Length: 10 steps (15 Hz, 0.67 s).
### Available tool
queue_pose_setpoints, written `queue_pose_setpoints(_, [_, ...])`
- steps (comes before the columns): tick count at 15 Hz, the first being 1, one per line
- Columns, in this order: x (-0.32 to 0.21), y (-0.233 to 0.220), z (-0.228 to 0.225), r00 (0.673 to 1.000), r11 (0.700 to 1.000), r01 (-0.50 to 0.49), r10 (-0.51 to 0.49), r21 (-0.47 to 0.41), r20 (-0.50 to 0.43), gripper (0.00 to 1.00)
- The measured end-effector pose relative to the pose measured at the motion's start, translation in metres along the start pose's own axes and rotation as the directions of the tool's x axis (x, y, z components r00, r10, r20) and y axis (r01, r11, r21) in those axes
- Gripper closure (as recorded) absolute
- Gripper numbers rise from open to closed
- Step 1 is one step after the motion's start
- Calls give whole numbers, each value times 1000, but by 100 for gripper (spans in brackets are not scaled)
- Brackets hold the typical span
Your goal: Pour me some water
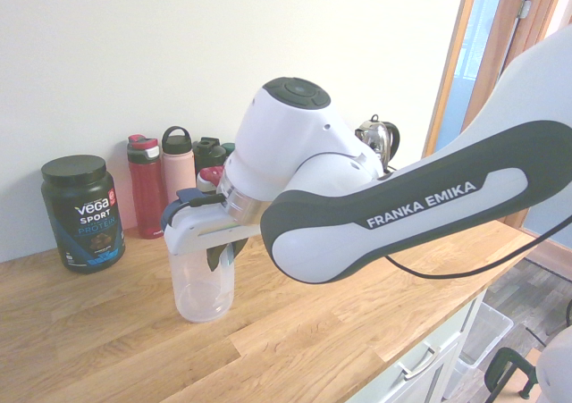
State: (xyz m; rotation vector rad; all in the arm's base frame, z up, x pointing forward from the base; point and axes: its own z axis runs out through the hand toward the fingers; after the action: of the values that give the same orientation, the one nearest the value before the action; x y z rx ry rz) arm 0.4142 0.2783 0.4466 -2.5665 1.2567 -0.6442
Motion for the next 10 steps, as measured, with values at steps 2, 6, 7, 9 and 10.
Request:
queue_pose_setpoints(2, [-9, -2, -3, 999, 999, -30, 30, -18, -19, 100])
queue_pose_setpoints(6, [-15, -4, -10, 998, 998, -49, 47, -41, -41, 0])
queue_pose_setpoints(7, [-13, -4, -7, 998, 998, -53, 51, -46, -39, 0])
queue_pose_setpoints(9, [-8, -3, -4, 998, 997, -59, 57, -49, -36, 0])
queue_pose_setpoints(10, [-6, -3, -4, 998, 997, -60, 58, -49, -34, 0])
